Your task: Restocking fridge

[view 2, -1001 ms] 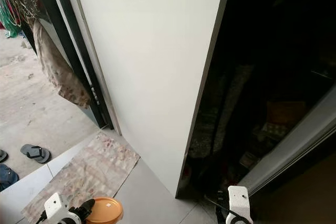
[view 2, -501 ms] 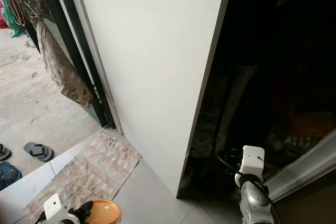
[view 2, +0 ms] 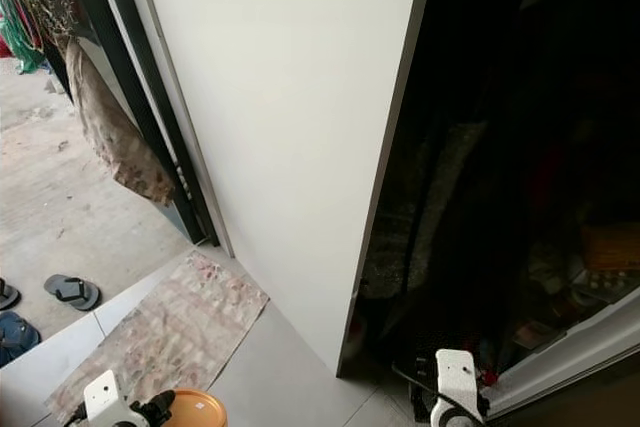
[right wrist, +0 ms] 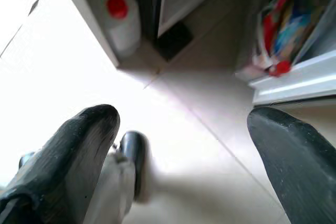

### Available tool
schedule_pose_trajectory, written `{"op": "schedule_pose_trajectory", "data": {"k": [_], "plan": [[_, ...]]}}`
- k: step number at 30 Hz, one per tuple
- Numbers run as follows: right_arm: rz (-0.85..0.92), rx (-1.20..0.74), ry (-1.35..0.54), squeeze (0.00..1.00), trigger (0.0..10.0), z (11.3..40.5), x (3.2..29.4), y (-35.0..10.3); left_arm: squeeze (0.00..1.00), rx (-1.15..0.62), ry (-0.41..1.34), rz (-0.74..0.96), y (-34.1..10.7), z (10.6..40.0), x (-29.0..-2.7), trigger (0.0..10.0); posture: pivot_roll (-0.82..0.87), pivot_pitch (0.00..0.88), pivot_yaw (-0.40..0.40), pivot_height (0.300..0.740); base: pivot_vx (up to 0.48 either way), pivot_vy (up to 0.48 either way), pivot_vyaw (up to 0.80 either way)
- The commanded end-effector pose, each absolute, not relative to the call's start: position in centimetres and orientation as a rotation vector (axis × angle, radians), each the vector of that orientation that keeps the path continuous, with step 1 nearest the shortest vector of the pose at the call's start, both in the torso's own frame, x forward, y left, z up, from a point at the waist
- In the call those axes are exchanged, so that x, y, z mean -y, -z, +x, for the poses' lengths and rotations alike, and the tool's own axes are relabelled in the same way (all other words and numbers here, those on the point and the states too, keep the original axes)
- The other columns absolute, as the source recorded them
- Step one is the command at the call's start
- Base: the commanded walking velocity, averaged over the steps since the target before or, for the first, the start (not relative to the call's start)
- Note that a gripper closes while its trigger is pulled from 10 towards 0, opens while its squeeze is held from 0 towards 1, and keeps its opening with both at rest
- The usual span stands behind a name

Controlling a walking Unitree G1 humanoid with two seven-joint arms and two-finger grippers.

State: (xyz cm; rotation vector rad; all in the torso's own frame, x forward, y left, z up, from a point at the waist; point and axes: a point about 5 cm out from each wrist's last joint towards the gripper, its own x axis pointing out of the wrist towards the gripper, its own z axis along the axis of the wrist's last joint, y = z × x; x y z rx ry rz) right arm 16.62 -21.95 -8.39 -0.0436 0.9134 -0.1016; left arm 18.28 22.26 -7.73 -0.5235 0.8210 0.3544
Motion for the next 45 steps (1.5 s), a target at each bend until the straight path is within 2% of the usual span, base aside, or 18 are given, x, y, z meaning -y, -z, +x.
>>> {"op": "schedule_pose_trajectory", "data": {"k": [1,9,45], "plan": [[-0.041,-0.951,0.120,0.00,10.0,16.0,22.2,8.7,0.00,-0.857,-0.362,-0.496,8.0,17.6,-22.5,10.0,-0.06,0.004,0.034,0.740,0.000,0.000,0.00],[-0.023,-0.961,0.125,0.00,10.0,15.4,22.1,8.9,0.00,-0.883,-0.361,-0.463,8.2,17.1,-22.6,10.0,-0.07,0.000,0.035,0.740,0.000,0.000,0.00],[-0.035,-0.976,0.104,0.00,10.0,15.2,21.9,9.1,0.00,-0.906,-0.365,-0.426,8.4,16.9,-22.7,10.0,-0.06,0.014,0.038,0.740,0.000,-0.306,0.00]]}}
